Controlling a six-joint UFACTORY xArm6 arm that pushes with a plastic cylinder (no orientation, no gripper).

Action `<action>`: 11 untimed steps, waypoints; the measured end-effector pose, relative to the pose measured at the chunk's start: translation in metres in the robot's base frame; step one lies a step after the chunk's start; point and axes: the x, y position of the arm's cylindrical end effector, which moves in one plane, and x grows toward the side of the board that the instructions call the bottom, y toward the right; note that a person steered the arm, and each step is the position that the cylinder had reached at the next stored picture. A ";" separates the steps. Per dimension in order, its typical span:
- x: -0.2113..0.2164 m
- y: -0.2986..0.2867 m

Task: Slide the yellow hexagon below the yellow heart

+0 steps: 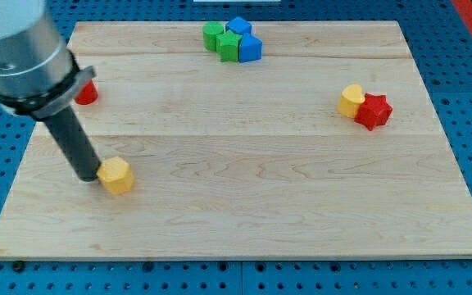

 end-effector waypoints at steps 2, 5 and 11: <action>0.040 0.025; -0.034 0.115; -0.137 0.161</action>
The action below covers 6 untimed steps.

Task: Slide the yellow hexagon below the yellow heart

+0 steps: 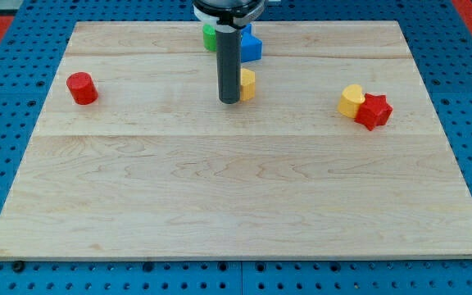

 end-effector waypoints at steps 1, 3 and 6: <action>-0.007 0.005; -0.007 0.005; -0.022 -0.057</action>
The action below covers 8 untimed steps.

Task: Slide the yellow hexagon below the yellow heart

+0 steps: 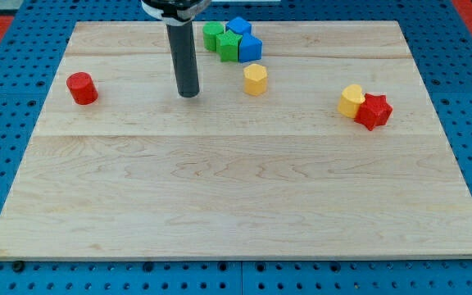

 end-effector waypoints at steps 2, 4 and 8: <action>-0.036 0.102; 0.003 0.085; 0.076 0.172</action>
